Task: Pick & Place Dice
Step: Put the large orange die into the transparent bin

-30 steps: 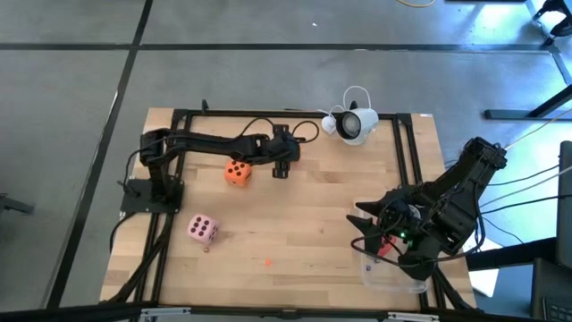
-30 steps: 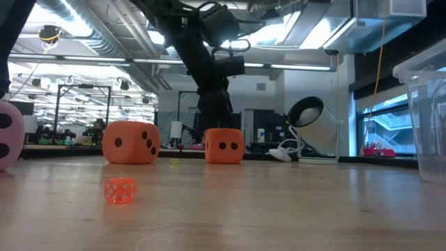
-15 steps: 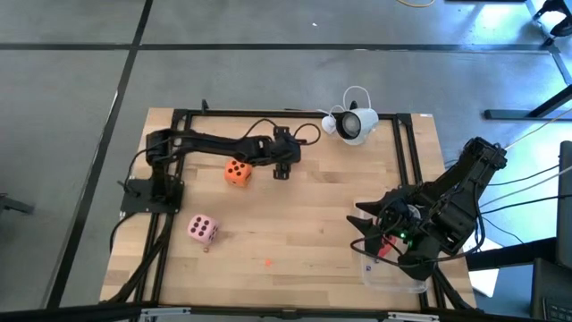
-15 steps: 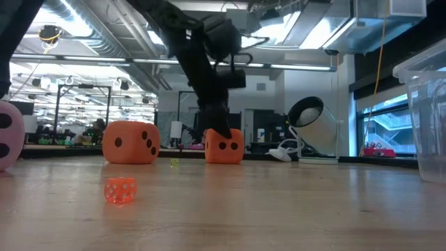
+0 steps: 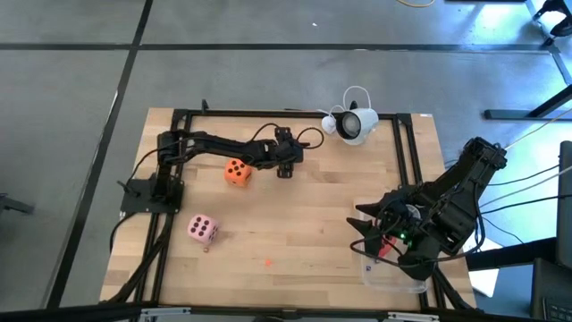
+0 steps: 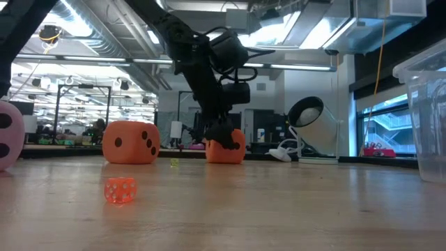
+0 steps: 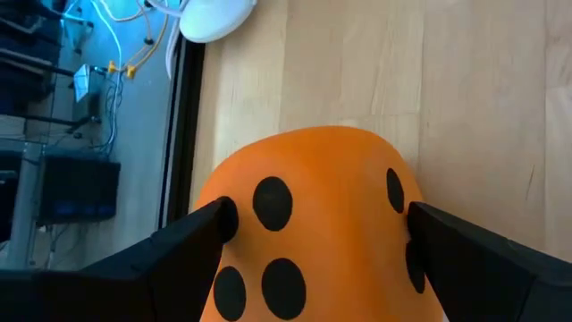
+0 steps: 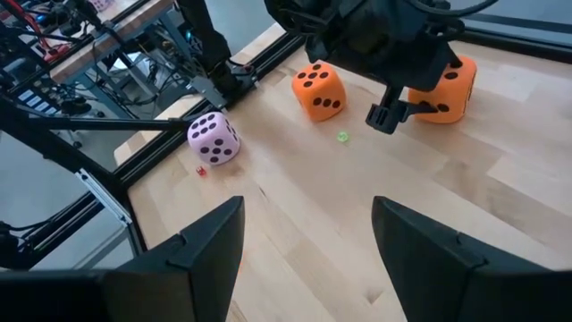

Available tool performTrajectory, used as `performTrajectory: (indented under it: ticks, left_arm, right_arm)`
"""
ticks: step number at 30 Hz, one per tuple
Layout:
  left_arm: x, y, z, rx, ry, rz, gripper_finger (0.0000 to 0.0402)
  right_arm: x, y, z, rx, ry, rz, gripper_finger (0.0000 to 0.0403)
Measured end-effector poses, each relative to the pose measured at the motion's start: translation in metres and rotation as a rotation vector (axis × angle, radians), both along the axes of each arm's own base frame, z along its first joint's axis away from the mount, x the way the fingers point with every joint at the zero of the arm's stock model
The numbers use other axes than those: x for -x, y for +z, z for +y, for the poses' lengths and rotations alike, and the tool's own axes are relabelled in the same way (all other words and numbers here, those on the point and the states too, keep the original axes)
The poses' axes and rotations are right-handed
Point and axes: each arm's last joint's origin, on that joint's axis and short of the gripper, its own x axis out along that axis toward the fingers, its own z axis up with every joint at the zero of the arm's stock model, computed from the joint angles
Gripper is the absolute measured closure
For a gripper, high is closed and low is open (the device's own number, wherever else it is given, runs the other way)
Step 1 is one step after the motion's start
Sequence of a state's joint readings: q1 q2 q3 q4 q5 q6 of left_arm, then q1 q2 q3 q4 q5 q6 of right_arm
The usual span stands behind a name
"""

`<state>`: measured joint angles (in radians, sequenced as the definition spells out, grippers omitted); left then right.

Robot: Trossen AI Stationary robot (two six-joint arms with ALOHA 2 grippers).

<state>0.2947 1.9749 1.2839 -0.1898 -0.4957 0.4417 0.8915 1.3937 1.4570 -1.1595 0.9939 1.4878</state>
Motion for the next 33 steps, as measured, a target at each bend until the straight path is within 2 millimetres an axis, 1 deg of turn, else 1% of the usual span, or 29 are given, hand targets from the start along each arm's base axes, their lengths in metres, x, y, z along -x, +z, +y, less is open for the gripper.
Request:
performTrajectory:
  ticks: [3,6,9,12,14,21,27,30,33]
  left_arm:
    - [0.0,-0.011,0.0,0.019,0.008,0.038,0.0078]
    - [0.002,-0.019,-0.003,0.042,0.012,0.078,0.0112]
    - [0.003,-0.021,-0.004,0.046,0.017,0.089,0.0157]
    - [0.003,-0.021,-0.004,0.053,0.021,0.087,0.0213]
    - [0.003,-0.022,-0.004,0.061,0.032,0.079,0.0231]
    - [0.002,-0.024,-0.011,0.121,0.043,0.06,0.0239]
    - [0.0,-0.024,-0.019,0.131,0.05,0.044,0.0252]
    - [0.0,-0.018,-0.023,0.156,0.069,0.005,0.0272]
    - [0.001,-0.001,-0.027,0.188,0.094,-0.037,0.0276]
  right_arm:
    - [0.0,0.0,0.0,0.0,0.0,0.0,0.0158]
    - [0.0,0.0,0.0,0.0,0.0,0.0,0.0158]
    - [0.0,0.0,0.0,-0.003,0.007,0.008,0.0158]
    - [0.0,0.0,0.0,0.002,0.01,0.011,0.0158]
    - [0.0,0.0,0.0,0.009,0.014,0.014,0.0158]
    - [0.0,0.0,0.0,0.017,0.021,0.02,0.0158]
    - [0.0,0.0,0.0,0.017,0.022,0.02,0.0158]
    - [0.0,0.0,0.0,0.017,0.022,0.02,0.0158]
    - [0.0,0.0,0.0,0.017,0.022,0.021,0.0158]
